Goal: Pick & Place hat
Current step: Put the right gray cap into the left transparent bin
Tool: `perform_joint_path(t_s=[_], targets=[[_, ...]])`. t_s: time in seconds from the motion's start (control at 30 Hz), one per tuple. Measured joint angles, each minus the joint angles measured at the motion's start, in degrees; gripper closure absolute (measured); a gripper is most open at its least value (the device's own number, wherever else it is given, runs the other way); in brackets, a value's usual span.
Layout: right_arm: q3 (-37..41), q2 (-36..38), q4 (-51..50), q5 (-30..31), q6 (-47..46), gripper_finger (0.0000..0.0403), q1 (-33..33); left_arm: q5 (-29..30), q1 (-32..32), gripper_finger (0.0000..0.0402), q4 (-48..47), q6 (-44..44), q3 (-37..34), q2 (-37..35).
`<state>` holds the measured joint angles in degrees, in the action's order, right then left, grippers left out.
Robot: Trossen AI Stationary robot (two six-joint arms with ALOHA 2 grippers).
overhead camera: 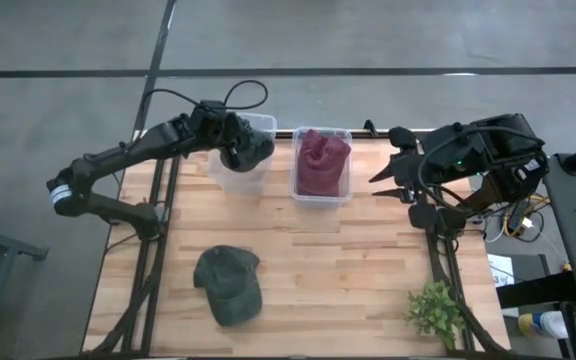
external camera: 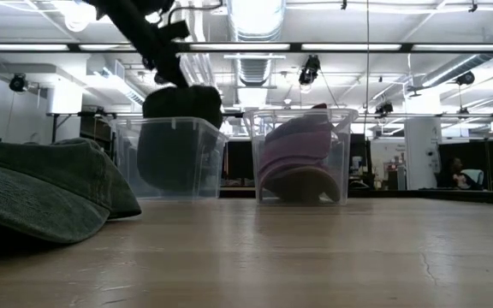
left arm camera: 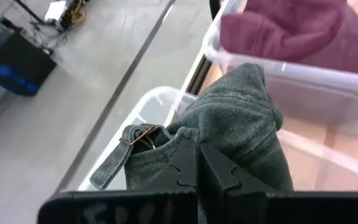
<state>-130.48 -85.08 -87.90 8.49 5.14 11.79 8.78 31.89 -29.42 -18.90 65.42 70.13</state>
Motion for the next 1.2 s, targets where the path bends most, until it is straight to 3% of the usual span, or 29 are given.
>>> perform_joint_path(t_s=[0.27, 0.57, 0.87, 1.07, 1.2], targets=[[0.00, 0.39, 1.72, -4.48, 5.52, 0.0274, -0.04, -3.80, 5.07, 0.0401, 6.62, 0.95, -5.77, 0.00], [0.00, 0.70, 2.82, -4.61, 6.02, 0.0282, -0.04, -4.38, 9.89, 0.0401, 13.12, 0.98, -9.78, 0.00], [0.15, 0.68, 2.99, -4.49, 5.84, 0.0286, -0.07, -6.17, 10.37, 0.0402, 15.83, 4.35, -17.35, 0.16], [0.15, 0.66, 3.21, -4.48, 5.56, 0.0277, -0.07, -4.81, 10.37, 0.0399, 19.43, 6.32, -17.85, 0.17], [0.16, 0.65, 3.26, -4.50, 5.38, 0.0273, -0.07, -2.20, 10.37, 0.0373, 23.99, 5.89, -17.78, 0.17]])
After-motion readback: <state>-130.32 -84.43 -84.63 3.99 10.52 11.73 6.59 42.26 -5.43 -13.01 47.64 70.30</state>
